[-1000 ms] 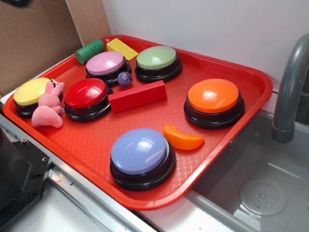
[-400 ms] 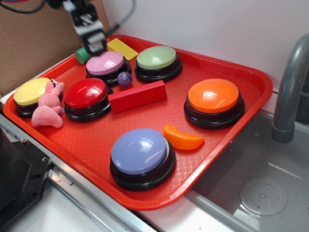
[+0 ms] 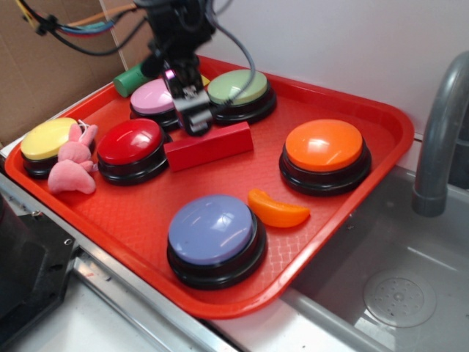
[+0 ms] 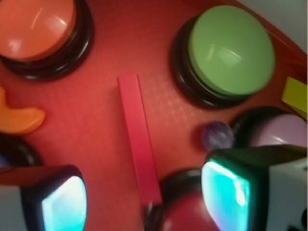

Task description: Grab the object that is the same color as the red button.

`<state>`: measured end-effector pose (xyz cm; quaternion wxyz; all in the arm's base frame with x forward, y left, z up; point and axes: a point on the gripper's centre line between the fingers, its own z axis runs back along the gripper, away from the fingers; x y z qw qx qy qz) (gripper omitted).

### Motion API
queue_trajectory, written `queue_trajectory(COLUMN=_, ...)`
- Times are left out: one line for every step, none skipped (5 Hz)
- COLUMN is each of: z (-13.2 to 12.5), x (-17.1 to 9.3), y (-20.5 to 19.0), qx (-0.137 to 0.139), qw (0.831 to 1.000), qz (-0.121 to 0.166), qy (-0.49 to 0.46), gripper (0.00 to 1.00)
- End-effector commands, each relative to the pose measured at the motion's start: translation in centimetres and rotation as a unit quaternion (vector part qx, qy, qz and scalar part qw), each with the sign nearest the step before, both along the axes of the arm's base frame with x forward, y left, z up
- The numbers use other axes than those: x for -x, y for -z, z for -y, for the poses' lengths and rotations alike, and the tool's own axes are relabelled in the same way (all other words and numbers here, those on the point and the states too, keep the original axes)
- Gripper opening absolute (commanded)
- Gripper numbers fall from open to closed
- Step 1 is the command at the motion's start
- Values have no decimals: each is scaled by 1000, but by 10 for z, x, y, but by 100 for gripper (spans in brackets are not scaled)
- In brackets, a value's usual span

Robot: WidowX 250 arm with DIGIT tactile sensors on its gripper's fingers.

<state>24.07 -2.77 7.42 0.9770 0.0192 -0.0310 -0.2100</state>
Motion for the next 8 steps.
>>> queue_trajectory(z=6, x=-13, y=38, qx=3, qw=1000, qz=-9, qy=-4, gripper=100)
queue_trajectory(z=11, x=-15, y=48, qx=-11, qw=1000, qz=-16, qy=-13, gripper=0)
queue_trajectory(z=13, x=-15, y=46, qx=-13, qw=1000, qz=-11, qy=-4, gripper=0)
queue_trajectory(z=13, x=-14, y=42, qx=-11, qw=1000, qz=-4, qy=-7, gripper=0)
queue_trajectory(z=8, x=-12, y=31, qx=-10, qw=999, qz=-25, qy=-29, gripper=0)
queue_trajectory(z=2, x=-9, y=-1, qx=-2, qw=996, qz=-36, qy=-86, gripper=0)
queue_trajectory(z=-7, x=-1, y=-44, qx=2, qw=989, qz=-39, qy=-143, gripper=0)
queue_trajectory(z=-17, x=10, y=-79, qx=17, qw=980, qz=-22, qy=-197, gripper=0)
